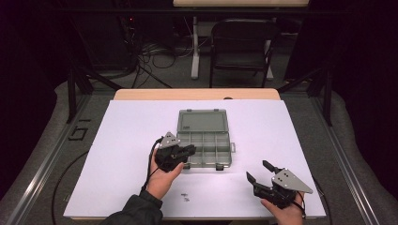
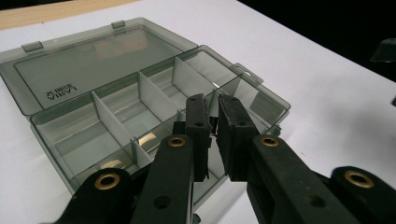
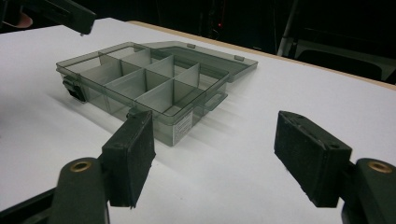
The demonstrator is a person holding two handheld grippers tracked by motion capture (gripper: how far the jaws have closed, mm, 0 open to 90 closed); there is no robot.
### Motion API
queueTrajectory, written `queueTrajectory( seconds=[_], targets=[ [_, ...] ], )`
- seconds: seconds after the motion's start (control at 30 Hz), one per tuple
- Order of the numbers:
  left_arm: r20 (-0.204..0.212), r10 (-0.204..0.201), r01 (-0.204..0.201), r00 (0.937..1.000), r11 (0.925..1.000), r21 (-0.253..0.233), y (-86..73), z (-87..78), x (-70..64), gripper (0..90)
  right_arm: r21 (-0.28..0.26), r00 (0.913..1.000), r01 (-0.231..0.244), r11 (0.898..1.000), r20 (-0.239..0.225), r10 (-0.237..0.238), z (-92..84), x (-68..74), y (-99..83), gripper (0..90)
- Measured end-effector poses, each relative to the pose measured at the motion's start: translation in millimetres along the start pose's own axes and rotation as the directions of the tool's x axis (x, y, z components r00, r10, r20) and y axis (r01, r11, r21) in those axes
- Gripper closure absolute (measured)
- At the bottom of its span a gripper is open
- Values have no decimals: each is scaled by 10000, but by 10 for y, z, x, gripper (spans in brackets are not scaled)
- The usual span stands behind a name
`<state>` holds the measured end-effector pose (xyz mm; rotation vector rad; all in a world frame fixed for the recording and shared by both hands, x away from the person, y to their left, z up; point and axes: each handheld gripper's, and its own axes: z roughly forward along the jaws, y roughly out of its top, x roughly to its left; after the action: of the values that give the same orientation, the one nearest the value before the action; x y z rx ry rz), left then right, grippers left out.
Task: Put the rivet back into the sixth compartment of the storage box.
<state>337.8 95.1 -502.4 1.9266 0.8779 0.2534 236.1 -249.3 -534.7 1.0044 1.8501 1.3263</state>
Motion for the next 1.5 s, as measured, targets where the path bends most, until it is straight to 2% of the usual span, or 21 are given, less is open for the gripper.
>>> queueTrajectory(
  seconds=[0.23, 0.57, 0.87, 1.3, 1.37, 1.43, 1.5],
  targets=[
    [-385, -172, 183, 9991, 9994, 297, -19, 142, 62, 829, -3, 10000, -4, 10000, -34, 4, -2, -2, 0, 286],
    [-676, -299, 350, 9973, 9966, 748, -58, 268, 117, 829, -21, 10000, -39, 10000, -58, 39, -5, -3, 1, 286],
    [-612, -499, 557, 9969, 9936, 983, -70, 315, 151, 829, -32, 10000, -30, 10000, -55, 30, -6, -2, 1, 286],
    [-640, -465, 538, 9969, 9917, 1169, -79, 342, 148, 825, -6, 10000, -44, 10000, -58, 43, -8, -3, 2, 286],
    [-664, -418, 492, 9969, 9922, 1143, -79, 339, 142, 791, -18, 10000, -67, 10000, -61, 67, -7, -2, 1, 286],
    [-615, -445, 509, 9971, 9930, 1069, -76, 333, 138, 713, -23, 10000, -40, 10000, -77, 40, -8, -2, 1, 286],
    [-749, -391, 466, 9964, 9937, 1018, -73, 319, 130, 649, -18, 10000, -53, 10000, -73, 53, -9, -2, 2, 286]
  ],
)
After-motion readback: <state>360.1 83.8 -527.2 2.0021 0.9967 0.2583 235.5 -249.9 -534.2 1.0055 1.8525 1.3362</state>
